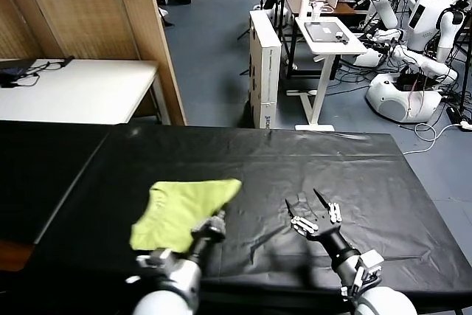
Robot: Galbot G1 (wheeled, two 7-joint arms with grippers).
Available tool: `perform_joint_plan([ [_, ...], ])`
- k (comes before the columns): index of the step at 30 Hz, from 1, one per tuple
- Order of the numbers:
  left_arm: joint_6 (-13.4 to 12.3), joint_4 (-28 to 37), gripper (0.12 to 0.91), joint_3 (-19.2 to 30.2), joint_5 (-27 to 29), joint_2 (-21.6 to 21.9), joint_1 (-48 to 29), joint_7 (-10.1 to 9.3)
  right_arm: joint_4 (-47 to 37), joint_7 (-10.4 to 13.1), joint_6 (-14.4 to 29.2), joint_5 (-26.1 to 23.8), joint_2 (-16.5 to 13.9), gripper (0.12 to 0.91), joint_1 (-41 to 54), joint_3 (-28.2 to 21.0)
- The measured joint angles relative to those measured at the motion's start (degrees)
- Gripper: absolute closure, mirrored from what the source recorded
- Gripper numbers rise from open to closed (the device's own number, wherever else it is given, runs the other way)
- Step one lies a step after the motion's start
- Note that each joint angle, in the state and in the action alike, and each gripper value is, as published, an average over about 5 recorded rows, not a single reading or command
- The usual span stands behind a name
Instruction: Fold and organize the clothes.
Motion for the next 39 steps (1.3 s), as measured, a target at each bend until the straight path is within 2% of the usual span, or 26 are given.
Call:
perform_joint_plan([
  [3,0.0,2.4,0.801,2.0,1.3,-0.3,-1.2,0.53,0.0,0.8,-3.0,3.5,-0.8,0.118,0.9,-0.8],
  [4,0.0,2.7,0.757,2.6,1.6,-0.2,-1.3,0.84,0.0,1.3,-4.2,4.8,-1.0,0.118,1.2,-1.0],
  [8,-0.3,2.6,0.506,3.9,2.7,0.5,-1.1,2.68,-0.2,3.6,-8.9,10.6,-1.9,0.118,2.3,-2.4],
  [11,-1.6,1.3,0.319,3.9,4.0,1.0,-0.5,4.39,0.0,5.9,-12.7,15.5,-2.4,0.118,3.0,-3.7],
  [14,-3.6,-0.4,0.177,2.9,5.3,1.3,-0.1,5.31,0.3,8.8,-16.3,20.5,-2.5,0.118,3.8,-5.3],
  [15,-4.2,-1.0,0.151,2.4,5.5,1.4,-0.1,5.37,0.4,9.7,-17.4,22.1,-2.4,0.118,4.1,-5.8],
  [19,-5.7,-3.0,0.125,-0.3,5.7,2.3,-0.1,5.1,0.3,11.8,-19.8,26.9,-1.9,0.118,5.3,-8.2],
  [26,-6.4,-4.9,0.123,-4.0,6.7,2.6,1.3,4.84,-2.0,14.7,-20.4,30.6,0.1,0.14,8.2,-12.4],
  [30,-6.5,-5.3,0.123,-5.7,7.3,2.3,2.1,4.8,-3.5,14.9,-20.4,31.5,1.2,0.275,9.8,-14.1],
  [34,-6.6,-6.2,0.123,-7.3,7.1,2.4,2.8,4.74,-4.8,14.7,-20.5,31.9,2.0,0.363,11.0,-15.3],
  [37,-6.6,-6.8,0.123,-8.5,7.3,2.7,3.4,4.75,-5.6,14.6,-20.5,31.9,2.4,0.491,11.5,-15.6],
  [39,-6.6,-7.1,0.123,-9.4,7.3,2.8,3.6,4.76,-6.0,14.7,-20.4,31.9,2.6,0.617,11.7,-15.7],
])
